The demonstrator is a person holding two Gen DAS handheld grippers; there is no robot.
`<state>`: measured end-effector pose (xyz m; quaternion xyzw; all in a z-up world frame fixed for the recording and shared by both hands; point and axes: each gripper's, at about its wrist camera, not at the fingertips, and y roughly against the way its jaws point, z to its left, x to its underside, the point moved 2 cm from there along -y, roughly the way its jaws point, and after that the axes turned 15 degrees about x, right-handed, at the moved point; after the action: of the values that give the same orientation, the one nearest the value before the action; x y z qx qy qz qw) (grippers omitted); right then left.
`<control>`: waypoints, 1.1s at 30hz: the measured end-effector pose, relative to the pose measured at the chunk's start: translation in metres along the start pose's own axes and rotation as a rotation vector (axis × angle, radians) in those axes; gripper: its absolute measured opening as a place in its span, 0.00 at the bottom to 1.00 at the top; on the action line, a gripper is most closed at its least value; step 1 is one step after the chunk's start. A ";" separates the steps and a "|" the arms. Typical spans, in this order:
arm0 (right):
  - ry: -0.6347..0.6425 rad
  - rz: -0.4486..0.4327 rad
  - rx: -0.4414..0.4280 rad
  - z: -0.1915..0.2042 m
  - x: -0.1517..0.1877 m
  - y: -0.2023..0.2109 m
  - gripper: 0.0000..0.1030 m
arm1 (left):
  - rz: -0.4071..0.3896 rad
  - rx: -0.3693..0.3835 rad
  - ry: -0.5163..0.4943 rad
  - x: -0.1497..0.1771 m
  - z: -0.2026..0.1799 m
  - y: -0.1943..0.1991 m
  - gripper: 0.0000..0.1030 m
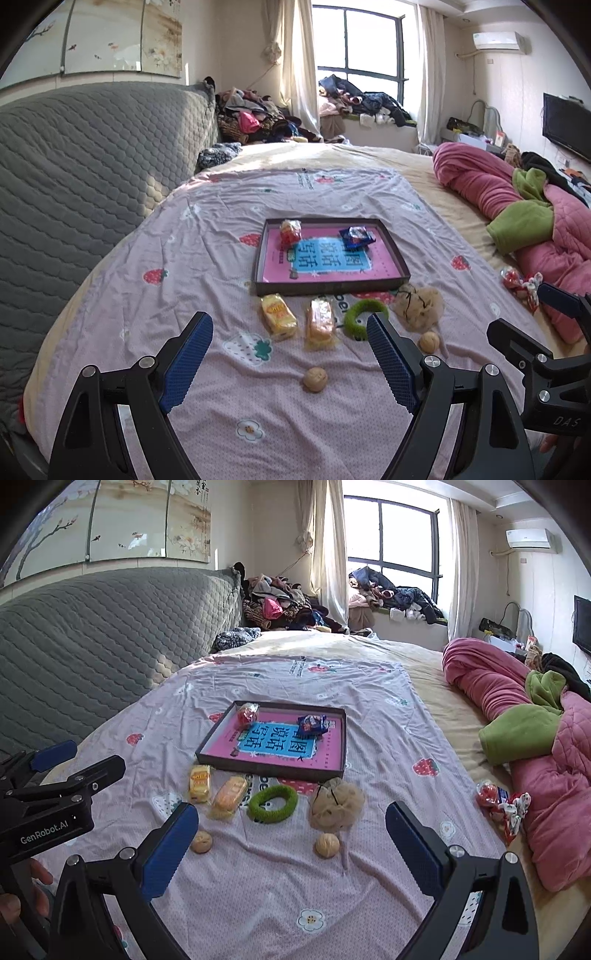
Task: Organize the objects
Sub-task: 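Withdraw both grippers from the tray back toward the remaining snacks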
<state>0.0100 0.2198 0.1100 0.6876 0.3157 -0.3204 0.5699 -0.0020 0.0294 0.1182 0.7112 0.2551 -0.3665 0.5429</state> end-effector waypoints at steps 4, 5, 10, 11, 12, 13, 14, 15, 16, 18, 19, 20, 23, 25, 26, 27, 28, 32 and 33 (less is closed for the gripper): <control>0.020 0.008 -0.006 0.008 0.007 -0.007 0.99 | 0.020 -0.001 0.001 0.009 0.005 -0.010 0.84; 0.026 0.010 -0.004 0.011 0.009 -0.008 0.99 | 0.025 0.001 0.003 0.011 0.006 -0.012 0.84; 0.058 0.016 0.007 0.026 0.018 -0.022 0.99 | 0.058 -0.002 0.009 0.024 0.017 -0.029 0.84; 0.061 0.017 0.007 0.028 0.020 -0.025 0.99 | 0.065 -0.001 0.012 0.026 0.020 -0.032 0.84; 0.065 0.020 0.008 0.031 0.022 -0.029 0.99 | 0.070 -0.002 0.013 0.027 0.022 -0.036 0.84; 0.068 0.025 0.007 0.033 0.023 -0.033 0.99 | 0.078 -0.005 0.014 0.030 0.025 -0.040 0.84; 0.072 0.028 0.008 0.035 0.025 -0.037 0.99 | 0.084 -0.002 0.018 0.031 0.028 -0.044 0.84; 0.074 0.032 0.008 0.037 0.026 -0.041 0.99 | 0.088 0.000 0.020 0.032 0.030 -0.047 0.84; 0.077 0.040 0.010 0.039 0.027 -0.045 0.99 | 0.098 -0.003 0.023 0.034 0.033 -0.052 0.84; 0.085 0.050 0.015 0.043 0.028 -0.052 0.99 | 0.111 -0.001 0.028 0.037 0.038 -0.060 0.84; 0.087 0.051 0.012 0.045 0.029 -0.055 0.99 | 0.112 0.001 0.028 0.038 0.040 -0.063 0.84; 0.091 0.054 0.012 0.047 0.029 -0.058 0.99 | 0.112 0.001 0.027 0.039 0.042 -0.065 0.84; 0.103 0.060 0.013 0.052 0.030 -0.067 0.99 | 0.123 0.004 0.030 0.041 0.047 -0.075 0.84; 0.119 0.069 0.017 0.057 0.030 -0.074 0.99 | 0.130 0.005 0.037 0.041 0.051 -0.081 0.84; 0.125 0.070 0.020 0.059 0.031 -0.077 0.99 | 0.135 0.005 0.041 0.042 0.053 -0.086 0.84; 0.132 0.074 0.026 0.061 0.031 -0.082 0.99 | 0.141 0.006 0.045 0.042 0.055 -0.089 0.84; 0.134 0.076 0.027 0.063 0.031 -0.084 0.99 | 0.143 0.006 0.048 0.042 0.056 -0.092 0.84; 0.153 0.091 0.031 0.070 0.031 -0.098 0.99 | 0.156 0.010 0.057 0.041 0.063 -0.107 0.84; 0.162 0.098 0.035 0.072 0.031 -0.104 0.99 | 0.157 0.011 0.060 0.040 0.064 -0.110 0.84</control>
<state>-0.0601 0.1668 0.0144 0.7357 0.3212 -0.2409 0.5455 -0.0769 -0.0030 0.0128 0.7427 0.2128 -0.3030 0.5580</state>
